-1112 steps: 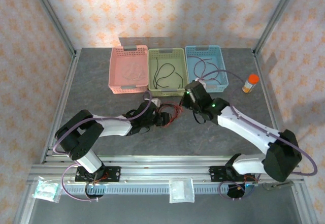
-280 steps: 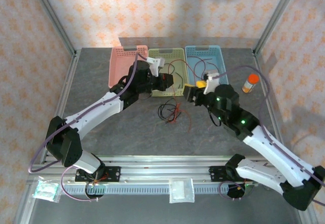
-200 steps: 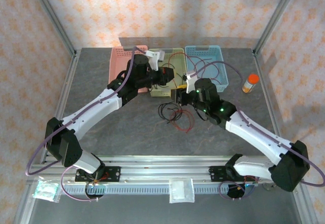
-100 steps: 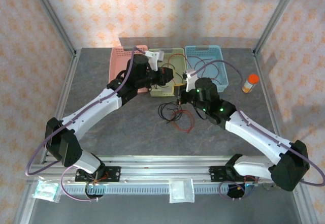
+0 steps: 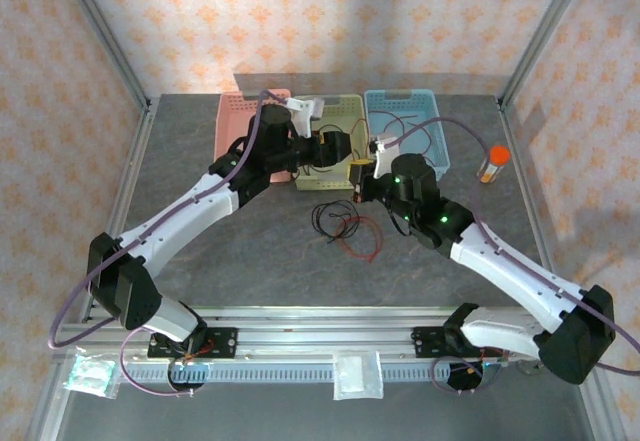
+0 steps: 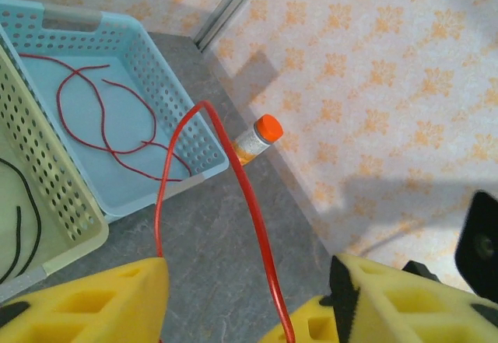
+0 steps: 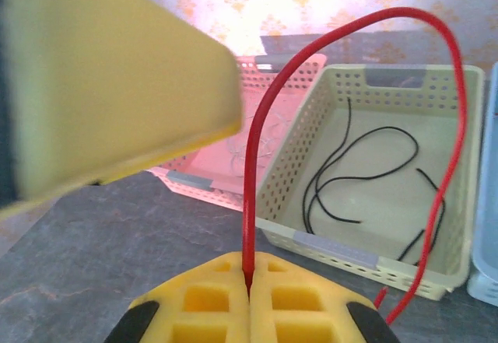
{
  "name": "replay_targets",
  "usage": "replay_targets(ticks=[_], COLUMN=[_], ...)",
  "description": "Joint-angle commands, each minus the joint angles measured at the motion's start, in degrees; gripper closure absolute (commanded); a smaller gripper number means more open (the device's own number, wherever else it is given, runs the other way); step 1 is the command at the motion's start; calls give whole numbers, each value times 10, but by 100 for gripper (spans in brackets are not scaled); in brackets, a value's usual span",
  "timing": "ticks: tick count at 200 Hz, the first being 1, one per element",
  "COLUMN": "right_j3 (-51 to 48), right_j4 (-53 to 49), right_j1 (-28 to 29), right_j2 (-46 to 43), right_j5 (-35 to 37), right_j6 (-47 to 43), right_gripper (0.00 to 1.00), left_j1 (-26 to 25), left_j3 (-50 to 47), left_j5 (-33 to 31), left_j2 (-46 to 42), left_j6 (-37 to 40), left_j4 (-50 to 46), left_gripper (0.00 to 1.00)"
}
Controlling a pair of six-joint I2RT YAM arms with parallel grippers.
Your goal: Untangle the cables
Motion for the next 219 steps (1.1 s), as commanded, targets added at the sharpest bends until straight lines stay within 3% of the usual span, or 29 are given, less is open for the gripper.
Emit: replay_targets(ticks=[1,35,59,122,156,219], right_j3=[34,92,136,264,315,431], right_j4=[-30,-95,-139,-197,-198,-211], right_j1=[1,-22,-66,-178,-205,-232], right_j2=[-18,4,37,184,275,448], right_j5=[81,141,140,98,94,98], right_j6=[-3,-14,-26,-81,-111,-135], right_gripper=[100,100,100,100,100,100], left_j1=[11,15,32,105,130,131], left_j3=[13,-10,-45,-104,-117,-64], left_j5=[-47,-163,-187,-130,-94,-47], left_j2=[-45,-81,-98,-85,-47,65], left_j6=[21,60,59,38,21,8], left_j4=[-14,-71,-72,15,91,154], left_gripper=[40,39,37,37,37,36])
